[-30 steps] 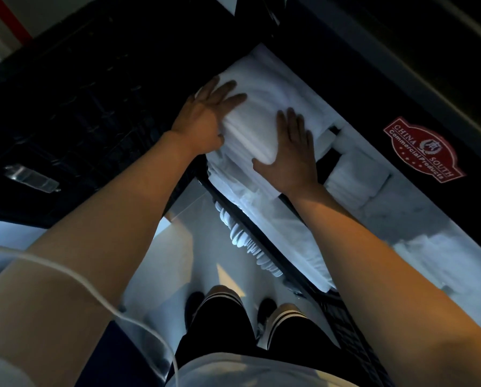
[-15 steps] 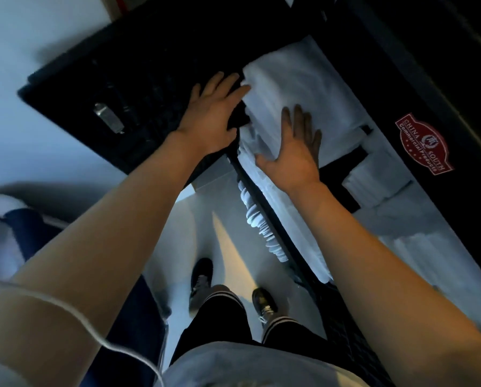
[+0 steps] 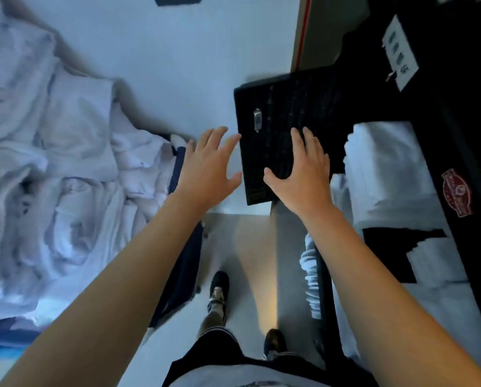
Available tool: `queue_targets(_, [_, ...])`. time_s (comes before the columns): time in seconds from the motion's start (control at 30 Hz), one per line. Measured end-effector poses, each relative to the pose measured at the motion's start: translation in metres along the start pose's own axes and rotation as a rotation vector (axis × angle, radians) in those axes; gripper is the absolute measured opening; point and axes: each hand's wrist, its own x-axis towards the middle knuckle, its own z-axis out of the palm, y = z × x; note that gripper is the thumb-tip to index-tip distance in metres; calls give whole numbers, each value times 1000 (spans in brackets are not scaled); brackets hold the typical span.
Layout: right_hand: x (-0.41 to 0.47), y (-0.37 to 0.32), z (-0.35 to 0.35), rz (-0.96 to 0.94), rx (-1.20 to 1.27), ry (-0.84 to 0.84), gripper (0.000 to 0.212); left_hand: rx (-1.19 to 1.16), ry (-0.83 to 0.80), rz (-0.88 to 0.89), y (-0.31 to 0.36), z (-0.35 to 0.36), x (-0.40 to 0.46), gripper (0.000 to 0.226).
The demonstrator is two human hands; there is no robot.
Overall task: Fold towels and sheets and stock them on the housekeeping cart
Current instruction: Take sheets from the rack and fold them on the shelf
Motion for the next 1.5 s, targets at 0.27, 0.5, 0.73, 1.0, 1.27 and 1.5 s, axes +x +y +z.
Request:
queue_targets(0.27, [-7, -136, -42, -377, 169, -55, 90, 32, 194, -307, -55, -115, -99, 67])
queue_targets(0.5, [-27, -267, -48, -674, 297, -59, 85, 97, 414, -501, -122, -208, -194, 66])
queue_targets(0.73, [-75, -426, -33, -928, 396, -87, 84, 259, 552, -702, -202, -303, -327, 66])
queue_targets(1.0, [-154, -585, -24, -1156, 495, -88, 85, 395, 663, -874, -266, -387, -458, 66])
queue_targets(1.27, [-239, -712, -13, -1327, 599, -90, 81, 510, 756, -996, -308, -459, -580, 66])
queue_targets(1.5, [-279, -797, -11, -1420, 702, -98, 78, 590, 810, -1082, -333, -506, -648, 65])
